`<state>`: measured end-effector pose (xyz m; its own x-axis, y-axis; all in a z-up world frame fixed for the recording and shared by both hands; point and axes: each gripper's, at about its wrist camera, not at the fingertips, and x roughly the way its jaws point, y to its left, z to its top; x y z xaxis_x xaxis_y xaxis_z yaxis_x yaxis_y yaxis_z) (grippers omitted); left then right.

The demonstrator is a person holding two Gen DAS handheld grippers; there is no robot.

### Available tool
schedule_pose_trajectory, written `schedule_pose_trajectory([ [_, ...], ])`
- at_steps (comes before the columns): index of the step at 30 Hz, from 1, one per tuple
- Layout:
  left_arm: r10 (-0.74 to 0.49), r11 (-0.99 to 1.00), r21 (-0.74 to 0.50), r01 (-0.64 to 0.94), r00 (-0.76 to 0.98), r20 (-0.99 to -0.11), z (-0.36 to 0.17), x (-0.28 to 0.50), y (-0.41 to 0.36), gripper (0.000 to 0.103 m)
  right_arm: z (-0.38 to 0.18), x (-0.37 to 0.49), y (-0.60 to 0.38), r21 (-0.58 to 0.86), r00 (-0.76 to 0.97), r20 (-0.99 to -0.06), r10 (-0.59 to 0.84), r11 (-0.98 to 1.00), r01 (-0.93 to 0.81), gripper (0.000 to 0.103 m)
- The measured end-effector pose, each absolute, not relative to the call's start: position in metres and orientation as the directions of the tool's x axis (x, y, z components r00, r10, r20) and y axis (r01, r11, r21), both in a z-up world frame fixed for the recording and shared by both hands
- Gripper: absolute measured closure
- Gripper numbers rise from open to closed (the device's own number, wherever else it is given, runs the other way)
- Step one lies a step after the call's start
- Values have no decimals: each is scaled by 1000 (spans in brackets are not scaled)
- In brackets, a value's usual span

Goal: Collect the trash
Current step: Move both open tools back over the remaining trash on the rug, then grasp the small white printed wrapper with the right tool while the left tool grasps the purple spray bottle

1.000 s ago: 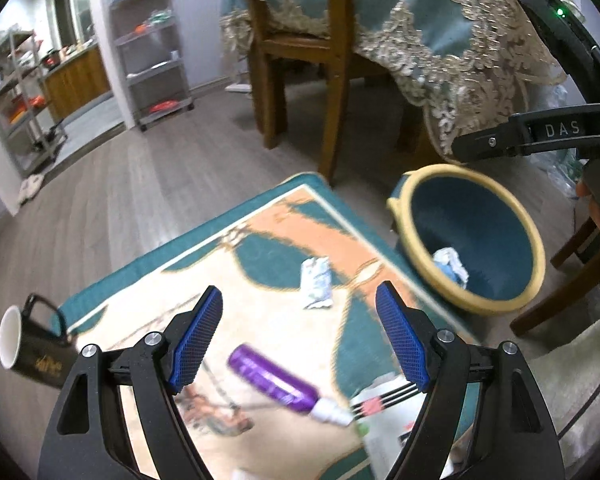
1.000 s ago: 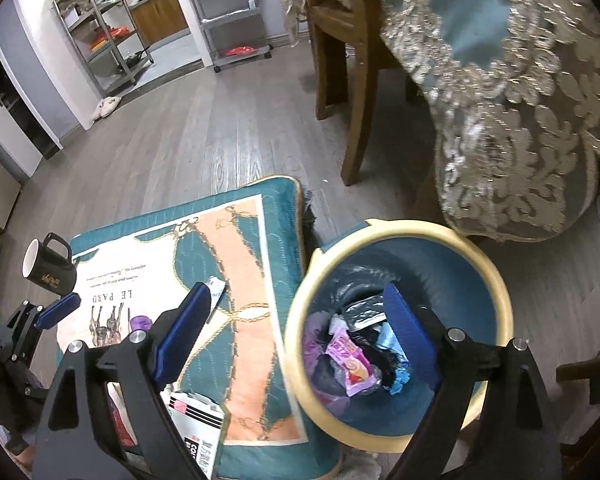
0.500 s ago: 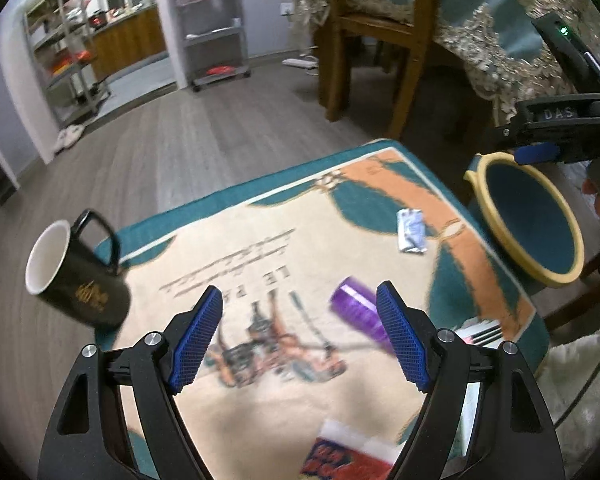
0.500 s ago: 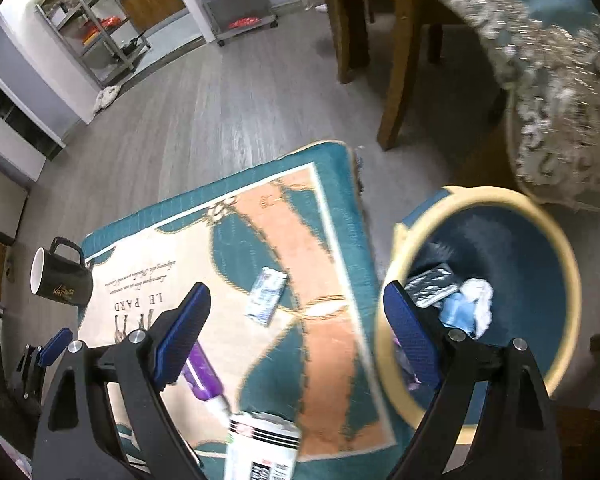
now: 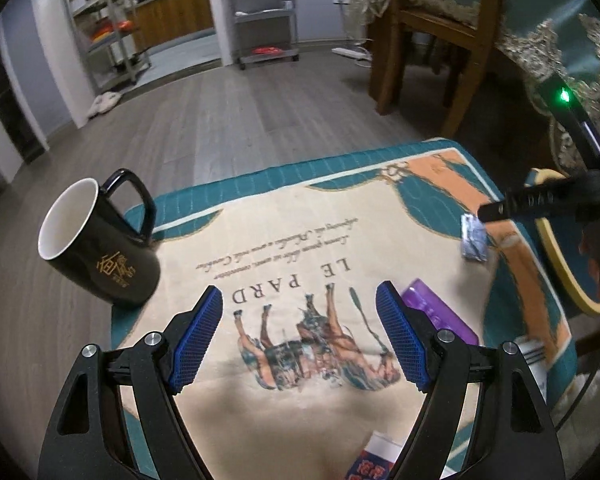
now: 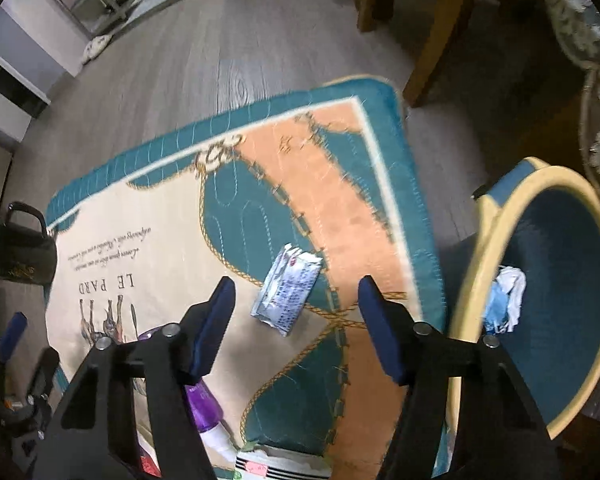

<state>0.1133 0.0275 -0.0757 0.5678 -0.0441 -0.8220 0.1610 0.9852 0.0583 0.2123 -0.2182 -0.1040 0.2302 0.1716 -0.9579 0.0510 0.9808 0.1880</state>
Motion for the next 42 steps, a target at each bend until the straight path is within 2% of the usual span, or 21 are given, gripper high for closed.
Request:
schedule_pose_trajectory([
  [5, -40, 985, 60, 162, 551, -833, -83, 117, 24, 23, -129, 219, -208, 176, 174, -971, 167, 984, 39, 58],
  [8, -48, 984, 55, 170, 546, -836, -86, 119, 18, 23, -134, 221, -206, 164, 179, -971, 156, 986, 30, 61],
  [10, -53, 983, 53, 178, 543, -838, -87, 120, 14, 23, -134, 222, -204, 148, 188, -972, 142, 989, 20, 68],
  [11, -55, 981, 54, 185, 541, -839, -88, 120, 9, 23, -134, 222, -204, 146, 190, -972, 140, 989, 16, 79],
  [12, -54, 980, 59, 189, 539, -840, -89, 120, 6, 23, -134, 222, -205, 151, 186, -972, 146, 988, 15, 80],
  [27, -85, 984, -6, 179, 437, -896, -130, 108, -67, 24, -86, 208, -265, 210, 296, -936, 193, 977, 25, 80],
  [33, -62, 981, 15, 195, 383, -922, -152, 107, -83, 36, -82, 206, -279, 203, 313, -931, 187, 979, 21, 80],
  [42, -66, 983, 6, 182, 383, -921, -150, 114, -81, 64, -80, 207, -283, 212, 316, -929, 194, 977, 24, 80],
])
